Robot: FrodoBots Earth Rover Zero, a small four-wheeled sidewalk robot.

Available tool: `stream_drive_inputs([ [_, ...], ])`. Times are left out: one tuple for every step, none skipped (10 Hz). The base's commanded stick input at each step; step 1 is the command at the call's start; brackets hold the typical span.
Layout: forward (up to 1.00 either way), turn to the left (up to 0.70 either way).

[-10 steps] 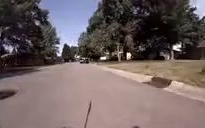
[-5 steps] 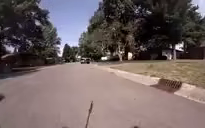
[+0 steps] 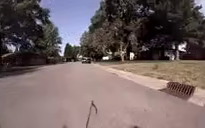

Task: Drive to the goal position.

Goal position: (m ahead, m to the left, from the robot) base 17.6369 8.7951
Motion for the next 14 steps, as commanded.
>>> stream_drive_inputs([
  [0.69, 0.03],
  [0.69, 0.03],
  [0.69, 0.03],
  [0.69, 0.03],
  [0.69, 0.03],
  [0.69, 0.03],
  [0.69, 0.03],
  [0.69, 0.03],
  [0.69, 0.03],
  [0.69, 0.03],
  [0.69, 0.03],
  [0.69, 0.03],
  [0.69, 0.03],
  [0.69, 0.03],
])
